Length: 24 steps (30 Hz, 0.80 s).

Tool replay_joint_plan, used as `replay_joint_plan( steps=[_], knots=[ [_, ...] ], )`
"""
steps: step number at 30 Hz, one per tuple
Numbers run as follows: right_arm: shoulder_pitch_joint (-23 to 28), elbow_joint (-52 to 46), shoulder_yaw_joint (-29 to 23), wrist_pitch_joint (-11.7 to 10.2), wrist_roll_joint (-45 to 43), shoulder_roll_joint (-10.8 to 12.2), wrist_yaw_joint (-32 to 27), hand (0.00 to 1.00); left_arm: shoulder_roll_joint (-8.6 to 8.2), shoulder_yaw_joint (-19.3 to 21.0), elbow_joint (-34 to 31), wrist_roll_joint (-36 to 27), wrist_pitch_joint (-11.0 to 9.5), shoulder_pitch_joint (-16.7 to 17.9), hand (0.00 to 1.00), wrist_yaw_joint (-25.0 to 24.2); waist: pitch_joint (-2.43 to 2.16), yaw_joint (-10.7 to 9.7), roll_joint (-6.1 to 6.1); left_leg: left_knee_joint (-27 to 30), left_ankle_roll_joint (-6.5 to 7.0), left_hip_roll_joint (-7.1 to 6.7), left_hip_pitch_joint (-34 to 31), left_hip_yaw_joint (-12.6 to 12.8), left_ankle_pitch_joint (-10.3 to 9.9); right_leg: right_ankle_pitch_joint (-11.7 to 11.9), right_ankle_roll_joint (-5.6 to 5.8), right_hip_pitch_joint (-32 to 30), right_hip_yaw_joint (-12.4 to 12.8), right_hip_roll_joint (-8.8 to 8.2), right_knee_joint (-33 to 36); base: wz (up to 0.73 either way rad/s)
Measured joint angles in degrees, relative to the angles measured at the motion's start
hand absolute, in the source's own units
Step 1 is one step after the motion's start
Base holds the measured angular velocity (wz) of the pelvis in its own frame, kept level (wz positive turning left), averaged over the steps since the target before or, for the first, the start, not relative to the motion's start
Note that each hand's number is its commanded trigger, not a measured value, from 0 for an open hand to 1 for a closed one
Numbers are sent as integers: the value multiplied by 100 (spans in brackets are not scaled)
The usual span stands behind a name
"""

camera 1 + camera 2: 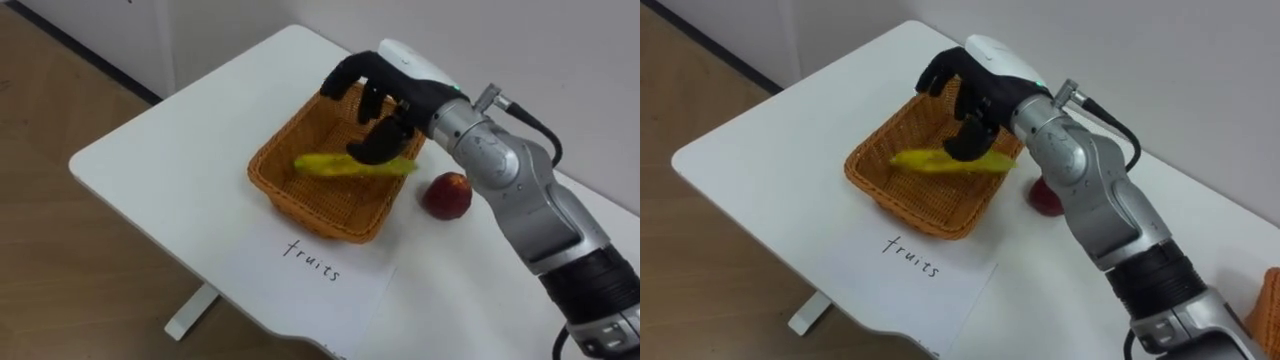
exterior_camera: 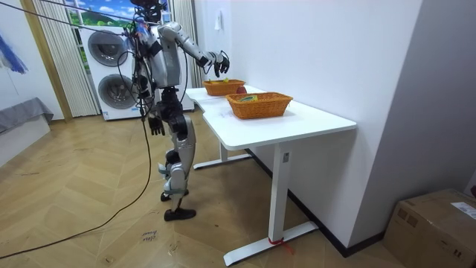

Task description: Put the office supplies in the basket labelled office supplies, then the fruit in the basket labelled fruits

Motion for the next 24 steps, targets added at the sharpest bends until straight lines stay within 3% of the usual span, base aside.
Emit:
replay_joint_plan(
  steps=[20, 24],
  knots=[
    [-6, 187, 209, 16, 60, 4, 0, 0, 1, -90, 77, -2, 12, -1, 0, 48, -8, -6, 16, 21, -3, 0, 6, -7, 2, 0, 0, 14, -6, 1, -1, 0],
    [-26, 197, 203, 11, 404, 4, -67, 0, 0, -96, 74, -1, 14, 6, 0, 68, -12, -106, 12, 29, -3, -13, -3, -49, 2, 0, 0, 37, -96, -10, -3, 6]
  ],
)
